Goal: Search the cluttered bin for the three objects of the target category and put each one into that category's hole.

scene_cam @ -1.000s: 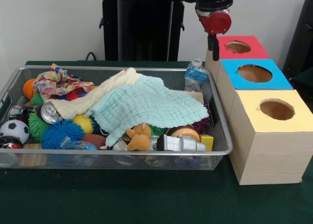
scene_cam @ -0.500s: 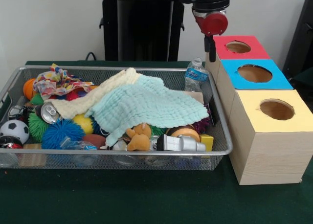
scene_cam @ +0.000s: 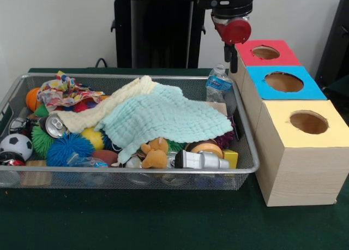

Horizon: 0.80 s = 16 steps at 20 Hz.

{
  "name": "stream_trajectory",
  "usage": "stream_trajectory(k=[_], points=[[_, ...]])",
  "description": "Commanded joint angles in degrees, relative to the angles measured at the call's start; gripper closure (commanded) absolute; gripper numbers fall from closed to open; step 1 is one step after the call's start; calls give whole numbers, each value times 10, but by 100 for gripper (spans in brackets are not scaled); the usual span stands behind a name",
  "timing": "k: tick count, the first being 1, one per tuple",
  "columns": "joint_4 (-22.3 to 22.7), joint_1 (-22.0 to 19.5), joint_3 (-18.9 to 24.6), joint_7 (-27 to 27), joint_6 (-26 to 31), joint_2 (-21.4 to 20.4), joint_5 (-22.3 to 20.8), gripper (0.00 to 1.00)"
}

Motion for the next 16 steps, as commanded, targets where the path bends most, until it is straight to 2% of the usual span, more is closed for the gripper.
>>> stream_trajectory(k=[1, 16], points=[[-9, -15, -15, -61, 11, 26, -42, 0], [-5, -26, -21, -54, 1, 40, -73, 0]])
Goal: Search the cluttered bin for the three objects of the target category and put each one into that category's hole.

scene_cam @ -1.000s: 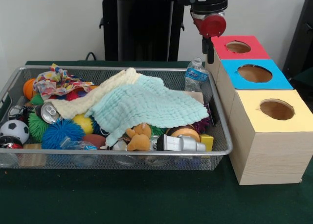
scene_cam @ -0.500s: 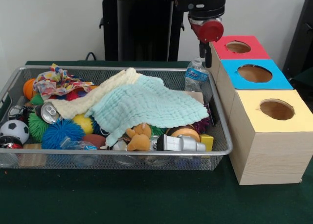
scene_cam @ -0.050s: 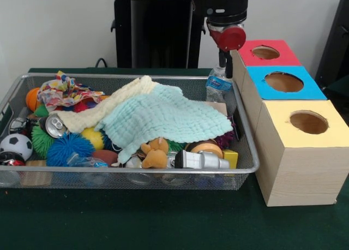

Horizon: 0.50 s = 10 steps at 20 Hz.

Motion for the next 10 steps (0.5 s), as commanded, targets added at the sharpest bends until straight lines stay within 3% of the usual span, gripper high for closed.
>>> stream_trajectory(k=[1, 10], points=[[-4, -22, -17, -57, 2, 17, -37, 0], [-1, -28, -15, -55, 1, 18, -41, 0]])
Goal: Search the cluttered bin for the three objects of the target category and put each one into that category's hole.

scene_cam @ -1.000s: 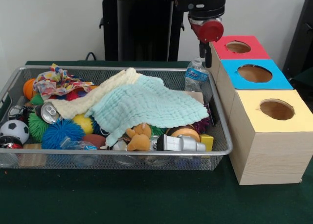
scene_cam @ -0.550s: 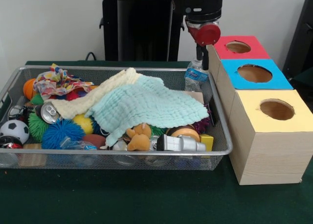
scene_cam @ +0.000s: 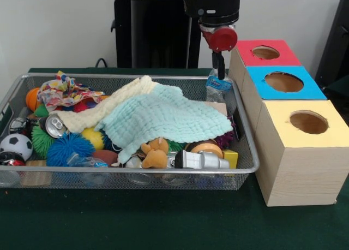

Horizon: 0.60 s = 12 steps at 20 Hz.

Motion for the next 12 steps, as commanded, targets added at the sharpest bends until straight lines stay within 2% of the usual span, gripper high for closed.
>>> stream_trajectory(k=[1, 12], points=[[0, -10, -16, -51, 0, 17, -38, 0], [12, -2, -16, -26, -5, 7, -33, 0]])
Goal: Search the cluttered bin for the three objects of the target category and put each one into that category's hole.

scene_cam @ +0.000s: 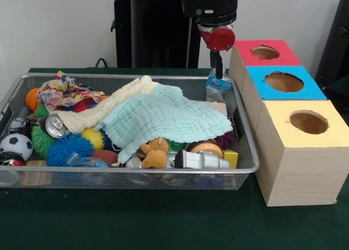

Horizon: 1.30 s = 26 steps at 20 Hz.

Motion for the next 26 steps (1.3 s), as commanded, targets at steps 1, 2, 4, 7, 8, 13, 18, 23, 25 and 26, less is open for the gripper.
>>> stream_trajectory(k=[1, 2, 4, 7, 8, 13, 18, 23, 25, 26], points=[[9, 1, -15, -21, -5, 4, -27, 0], [13, 2, -14, -17, -3, -1, -23, 0], [22, 3, -15, -9, -2, -9, -20, 0], [43, 2, -7, 3, 0, -33, -3, 0], [50, 1, -3, 5, 1, -41, 5, 0], [67, 5, -7, 19, -11, -55, 1, 0], [62, 38, -43, 69, -48, -32, -43, 0], [52, 78, -83, 112, -84, -17, -72, 0], [50, 90, -97, 119, -95, -15, -77, 0], [49, 96, -104, 122, -101, -15, -78, 0]])
